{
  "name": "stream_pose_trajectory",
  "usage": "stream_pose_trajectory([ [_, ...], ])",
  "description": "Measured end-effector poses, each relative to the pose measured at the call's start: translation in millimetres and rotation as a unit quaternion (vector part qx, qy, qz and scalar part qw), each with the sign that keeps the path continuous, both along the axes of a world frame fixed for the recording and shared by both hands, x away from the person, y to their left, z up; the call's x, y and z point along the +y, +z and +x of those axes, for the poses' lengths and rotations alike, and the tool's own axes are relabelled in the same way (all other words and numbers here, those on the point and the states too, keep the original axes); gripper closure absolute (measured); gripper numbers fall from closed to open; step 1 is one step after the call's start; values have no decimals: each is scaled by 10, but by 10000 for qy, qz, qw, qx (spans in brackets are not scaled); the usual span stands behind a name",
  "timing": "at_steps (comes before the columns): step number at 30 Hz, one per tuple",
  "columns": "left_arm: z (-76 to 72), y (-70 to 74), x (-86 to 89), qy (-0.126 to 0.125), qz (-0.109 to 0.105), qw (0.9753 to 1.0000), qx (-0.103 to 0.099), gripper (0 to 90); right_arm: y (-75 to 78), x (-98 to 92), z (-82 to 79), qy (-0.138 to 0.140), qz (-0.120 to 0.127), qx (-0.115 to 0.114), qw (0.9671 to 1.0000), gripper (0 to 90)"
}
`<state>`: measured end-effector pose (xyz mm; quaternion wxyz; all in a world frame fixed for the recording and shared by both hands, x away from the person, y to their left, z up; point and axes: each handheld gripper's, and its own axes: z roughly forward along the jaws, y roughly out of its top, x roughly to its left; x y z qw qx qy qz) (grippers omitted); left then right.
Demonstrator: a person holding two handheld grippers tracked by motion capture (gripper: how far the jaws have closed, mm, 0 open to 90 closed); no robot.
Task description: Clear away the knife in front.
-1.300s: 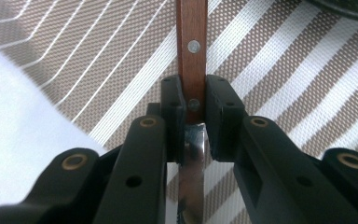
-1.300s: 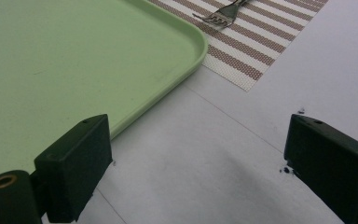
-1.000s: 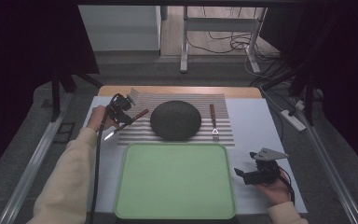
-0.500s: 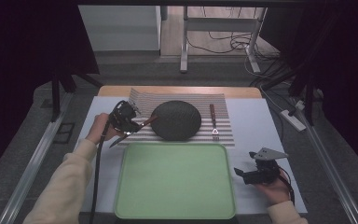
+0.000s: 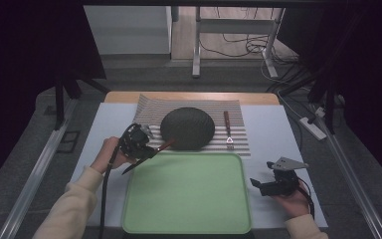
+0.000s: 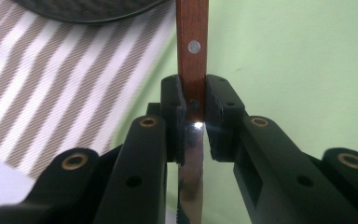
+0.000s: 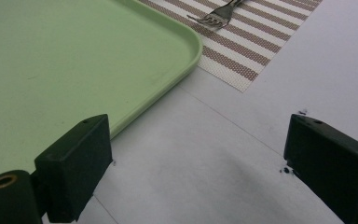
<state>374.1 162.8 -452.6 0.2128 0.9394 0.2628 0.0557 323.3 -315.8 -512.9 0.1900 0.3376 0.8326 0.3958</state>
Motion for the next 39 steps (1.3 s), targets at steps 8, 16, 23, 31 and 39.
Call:
stream_pose_trajectory([
  [8,-229,-40,-63,-23,-225,9997,71,776,-4,4,-3,-7,-8,16,10000,75],
  [16,-504,-172,-214,-198,-279,9990,286,777,-9,10,-1,25,-33,21,10000,75],
  [23,-721,-295,-377,-427,-242,9978,442,777,-7,10,-6,27,-40,25,10000,75],
  [31,-815,-479,-446,-463,-155,9975,510,773,-18,20,0,47,-108,80,9999,76],
  [39,-779,-405,-457,-365,-375,9985,171,587,-31,28,2,81,-142,133,9998,75],
])
